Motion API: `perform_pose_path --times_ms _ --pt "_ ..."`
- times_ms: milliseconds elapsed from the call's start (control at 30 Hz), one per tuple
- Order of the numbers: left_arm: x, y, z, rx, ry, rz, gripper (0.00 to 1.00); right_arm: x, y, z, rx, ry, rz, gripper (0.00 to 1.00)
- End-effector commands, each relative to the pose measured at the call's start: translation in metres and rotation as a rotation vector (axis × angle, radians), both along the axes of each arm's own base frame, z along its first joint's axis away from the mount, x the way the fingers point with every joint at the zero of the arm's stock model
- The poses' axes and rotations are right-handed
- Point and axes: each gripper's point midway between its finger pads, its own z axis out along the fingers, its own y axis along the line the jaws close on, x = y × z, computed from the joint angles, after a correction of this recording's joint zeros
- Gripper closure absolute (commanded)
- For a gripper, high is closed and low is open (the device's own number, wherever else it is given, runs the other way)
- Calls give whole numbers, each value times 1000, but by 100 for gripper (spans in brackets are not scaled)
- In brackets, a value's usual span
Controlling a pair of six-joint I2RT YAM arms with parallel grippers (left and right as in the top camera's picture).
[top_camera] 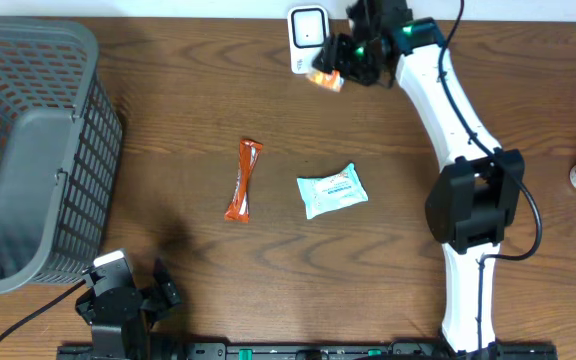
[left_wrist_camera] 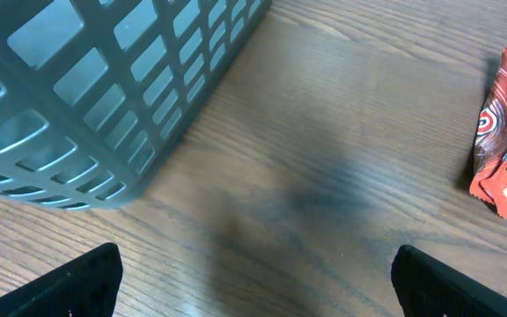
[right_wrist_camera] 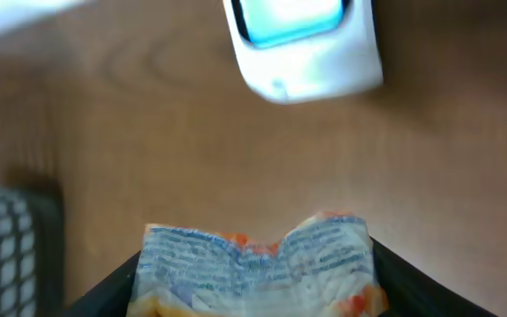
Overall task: Scan the item barcode
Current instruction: 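Lift the tissue pack and carry it to the white scanner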
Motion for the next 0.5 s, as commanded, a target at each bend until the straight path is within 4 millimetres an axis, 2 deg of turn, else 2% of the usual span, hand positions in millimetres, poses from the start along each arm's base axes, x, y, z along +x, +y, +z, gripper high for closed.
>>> perform_pose_path --times_ms 0,267,333,367,467 --pt "-1 2 -1 -3 1 14 2 22 5 13 -84 -131 -66 36" --pt "-1 2 -1 -3 1 14 2 65 11 48 -160 -407 -200 36" --pt "-1 2 -1 -3 1 14 2 73 13 50 -157 -443 -217 36" --pt "-1 2 -1 -3 1 14 2 76 14 49 -155 -457 -220 41" --pt "-1 2 -1 -3 1 14 2 85 16 47 -160 -498 -213 41"
